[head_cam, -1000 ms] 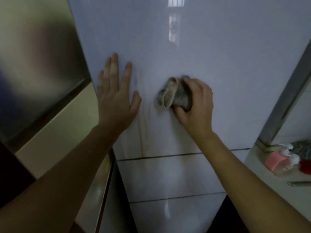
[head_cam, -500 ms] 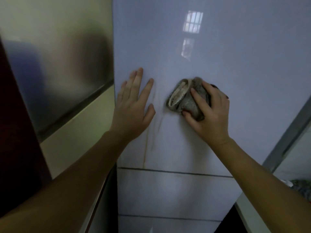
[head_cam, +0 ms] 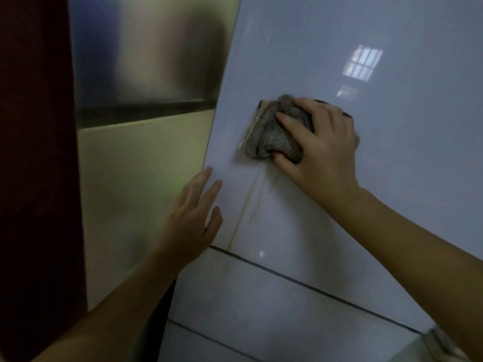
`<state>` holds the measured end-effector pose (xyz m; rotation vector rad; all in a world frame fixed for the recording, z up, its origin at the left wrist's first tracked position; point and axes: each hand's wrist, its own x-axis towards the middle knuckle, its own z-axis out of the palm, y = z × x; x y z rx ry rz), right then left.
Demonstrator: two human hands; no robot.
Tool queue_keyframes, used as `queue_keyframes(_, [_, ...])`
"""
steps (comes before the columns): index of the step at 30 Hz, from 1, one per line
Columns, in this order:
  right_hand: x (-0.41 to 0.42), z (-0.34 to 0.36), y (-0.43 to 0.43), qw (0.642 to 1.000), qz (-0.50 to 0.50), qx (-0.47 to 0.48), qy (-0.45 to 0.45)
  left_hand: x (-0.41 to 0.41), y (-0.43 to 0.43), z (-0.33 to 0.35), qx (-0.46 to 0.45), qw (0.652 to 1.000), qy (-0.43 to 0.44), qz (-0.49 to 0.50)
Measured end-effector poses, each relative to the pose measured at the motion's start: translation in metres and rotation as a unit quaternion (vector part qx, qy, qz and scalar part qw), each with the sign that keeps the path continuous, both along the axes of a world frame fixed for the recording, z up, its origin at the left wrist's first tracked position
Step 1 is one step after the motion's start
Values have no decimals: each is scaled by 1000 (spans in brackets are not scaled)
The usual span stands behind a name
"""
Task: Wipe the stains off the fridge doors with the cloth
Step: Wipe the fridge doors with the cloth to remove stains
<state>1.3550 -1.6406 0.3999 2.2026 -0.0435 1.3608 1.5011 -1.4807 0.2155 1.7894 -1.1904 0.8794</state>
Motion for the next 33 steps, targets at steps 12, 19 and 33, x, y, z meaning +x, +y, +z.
queue_keyframes(12, [-7, -51, -8, 994, -9, -71, 79, 8, -21, -74, 12, 998, -58, 26])
queue_keyframes(19, [-8, -98, -7, 997, -7, -40, 67, 15, -26, -81, -1, 996, -81, 27])
queue_keyframes(33, [-6, -57, -2, 1000, 2, 3, 2, 8, -29, -85, 3, 996, -78, 38])
